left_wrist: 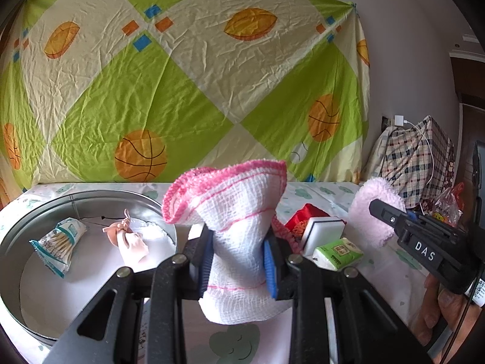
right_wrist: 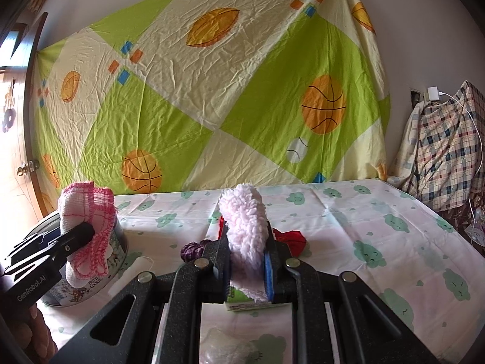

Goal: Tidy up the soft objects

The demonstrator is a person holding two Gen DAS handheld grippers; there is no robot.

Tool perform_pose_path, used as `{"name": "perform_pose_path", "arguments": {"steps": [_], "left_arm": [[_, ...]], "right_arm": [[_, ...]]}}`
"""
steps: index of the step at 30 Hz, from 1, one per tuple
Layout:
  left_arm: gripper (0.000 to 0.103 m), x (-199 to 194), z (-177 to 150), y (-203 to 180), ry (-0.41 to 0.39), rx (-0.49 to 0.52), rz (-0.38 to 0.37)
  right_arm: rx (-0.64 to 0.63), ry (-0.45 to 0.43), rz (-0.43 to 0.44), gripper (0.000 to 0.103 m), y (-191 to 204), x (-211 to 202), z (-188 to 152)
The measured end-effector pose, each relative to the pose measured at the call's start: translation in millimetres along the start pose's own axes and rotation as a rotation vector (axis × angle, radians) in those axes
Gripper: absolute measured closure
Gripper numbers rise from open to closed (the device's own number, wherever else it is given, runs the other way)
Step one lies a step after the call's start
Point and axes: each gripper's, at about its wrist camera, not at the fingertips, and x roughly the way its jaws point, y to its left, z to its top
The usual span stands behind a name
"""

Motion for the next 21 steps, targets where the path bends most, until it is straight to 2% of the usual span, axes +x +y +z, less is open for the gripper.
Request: {"name": "perform_pose_path", "arguments": {"steps": [21], "left_arm": [[0.075,-18,-2,30,-0.022,-0.039,0.041]], "right_arm": [[-0.037,-0.01,0.069,0.085,42,-3,-4]]}}
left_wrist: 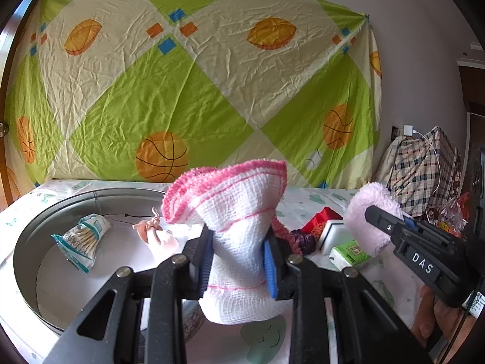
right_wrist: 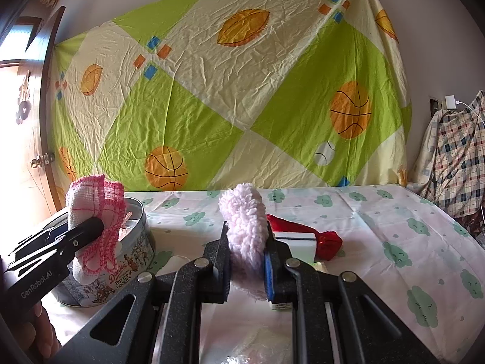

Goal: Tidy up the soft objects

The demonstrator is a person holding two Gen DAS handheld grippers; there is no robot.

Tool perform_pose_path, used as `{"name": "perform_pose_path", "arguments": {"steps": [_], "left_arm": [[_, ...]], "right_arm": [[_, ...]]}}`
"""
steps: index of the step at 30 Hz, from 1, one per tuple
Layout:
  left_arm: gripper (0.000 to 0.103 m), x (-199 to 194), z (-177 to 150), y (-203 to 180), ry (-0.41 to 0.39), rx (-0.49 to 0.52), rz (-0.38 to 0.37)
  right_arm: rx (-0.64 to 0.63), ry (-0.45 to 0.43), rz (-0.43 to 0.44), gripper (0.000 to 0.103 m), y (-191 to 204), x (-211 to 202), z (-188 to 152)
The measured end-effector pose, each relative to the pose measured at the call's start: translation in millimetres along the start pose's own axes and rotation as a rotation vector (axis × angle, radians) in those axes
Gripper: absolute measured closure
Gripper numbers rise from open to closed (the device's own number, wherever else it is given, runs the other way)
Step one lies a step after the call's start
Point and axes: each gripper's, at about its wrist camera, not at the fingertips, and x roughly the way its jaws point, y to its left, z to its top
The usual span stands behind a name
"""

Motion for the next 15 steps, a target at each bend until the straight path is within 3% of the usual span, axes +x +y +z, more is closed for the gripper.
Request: {"name": "perform_pose_path", "arguments": {"steps": [15], "left_arm": [[0.075,-8,0,16,-0.019,-0.016,0.026]], "right_arm": [[-0.014,-0.009,0.029,0.085,19,1,-1]]}}
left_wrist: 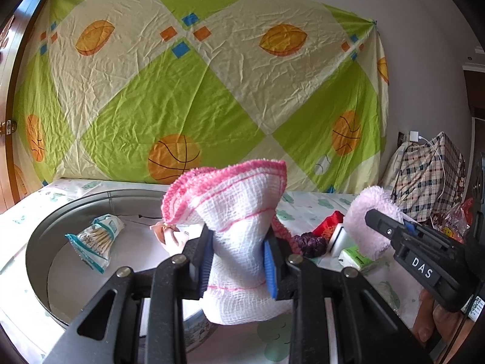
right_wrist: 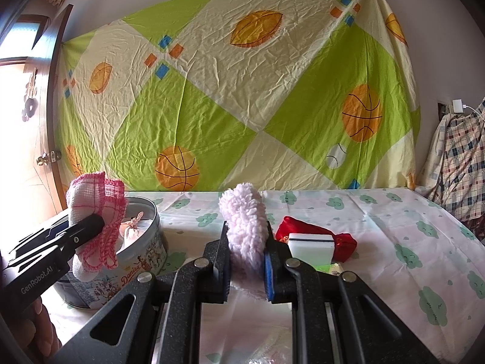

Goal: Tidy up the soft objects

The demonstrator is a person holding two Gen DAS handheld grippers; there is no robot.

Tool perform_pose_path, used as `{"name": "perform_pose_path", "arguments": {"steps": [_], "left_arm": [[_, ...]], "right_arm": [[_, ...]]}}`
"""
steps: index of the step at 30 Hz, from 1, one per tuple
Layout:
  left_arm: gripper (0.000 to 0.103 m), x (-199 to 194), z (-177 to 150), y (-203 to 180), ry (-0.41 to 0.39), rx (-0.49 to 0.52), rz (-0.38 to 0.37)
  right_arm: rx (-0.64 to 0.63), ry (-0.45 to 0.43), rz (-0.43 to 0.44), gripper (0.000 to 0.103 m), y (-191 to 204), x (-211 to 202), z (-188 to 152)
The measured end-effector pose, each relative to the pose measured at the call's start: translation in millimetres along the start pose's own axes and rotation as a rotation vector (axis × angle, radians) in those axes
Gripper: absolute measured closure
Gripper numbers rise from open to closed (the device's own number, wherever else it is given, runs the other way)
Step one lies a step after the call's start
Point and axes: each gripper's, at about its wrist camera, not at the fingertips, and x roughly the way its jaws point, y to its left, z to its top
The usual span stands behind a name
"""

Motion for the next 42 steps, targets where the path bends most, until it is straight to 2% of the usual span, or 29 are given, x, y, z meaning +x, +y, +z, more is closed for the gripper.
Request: {"name": "perform_pose_path", "arguments": {"steps": [17,42], "left_arm": [[0.075,-11,5,16,-0.048,-0.013,0.037],[0.075,-10,4,53,-0.041,-0.033,0.128]], "right_arm": [[-0.023,-0.013,0.048,0.085,23,2,0],[-0.068,-0.007,0.113,0.084,61,11,-2]]}}
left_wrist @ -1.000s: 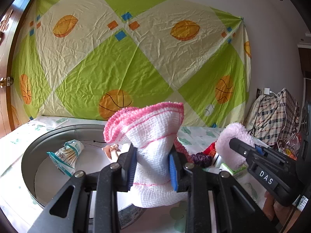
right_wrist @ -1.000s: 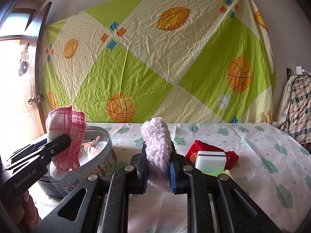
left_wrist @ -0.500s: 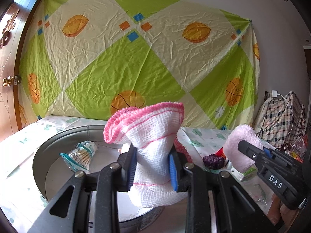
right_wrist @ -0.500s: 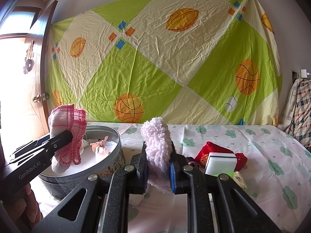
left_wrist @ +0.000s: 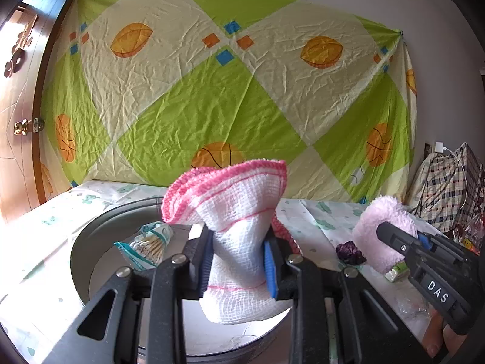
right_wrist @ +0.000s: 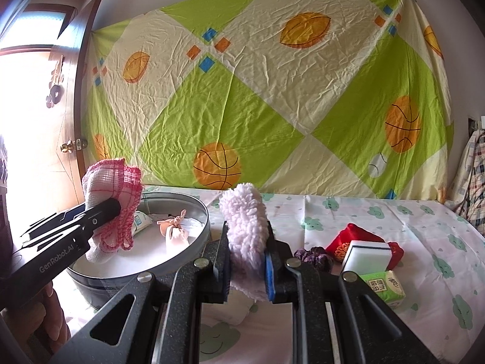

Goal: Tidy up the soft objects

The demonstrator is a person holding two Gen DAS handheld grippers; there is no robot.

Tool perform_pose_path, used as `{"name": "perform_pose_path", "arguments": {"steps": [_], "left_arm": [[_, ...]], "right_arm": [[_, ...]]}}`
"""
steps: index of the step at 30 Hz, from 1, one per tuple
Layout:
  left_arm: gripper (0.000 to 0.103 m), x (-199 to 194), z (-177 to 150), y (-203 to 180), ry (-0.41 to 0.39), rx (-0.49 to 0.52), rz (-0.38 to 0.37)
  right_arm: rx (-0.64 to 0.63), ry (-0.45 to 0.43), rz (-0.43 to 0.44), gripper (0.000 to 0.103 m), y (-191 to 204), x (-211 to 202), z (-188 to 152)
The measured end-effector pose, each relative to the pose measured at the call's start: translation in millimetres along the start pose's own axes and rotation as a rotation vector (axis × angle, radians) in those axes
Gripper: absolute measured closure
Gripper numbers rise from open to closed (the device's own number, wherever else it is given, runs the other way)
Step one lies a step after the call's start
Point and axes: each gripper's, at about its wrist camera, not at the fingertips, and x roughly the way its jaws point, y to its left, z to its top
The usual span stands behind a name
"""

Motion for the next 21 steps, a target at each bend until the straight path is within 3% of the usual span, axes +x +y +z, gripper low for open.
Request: {"name": "perform_pose_path", "arguments": {"steps": [21], "left_arm": [[0.075,-3,1,21,-0.008,-0.025,0.025]], "right_arm": [[-0.047,0.009,0.056,0.084,29,6,-1]]}}
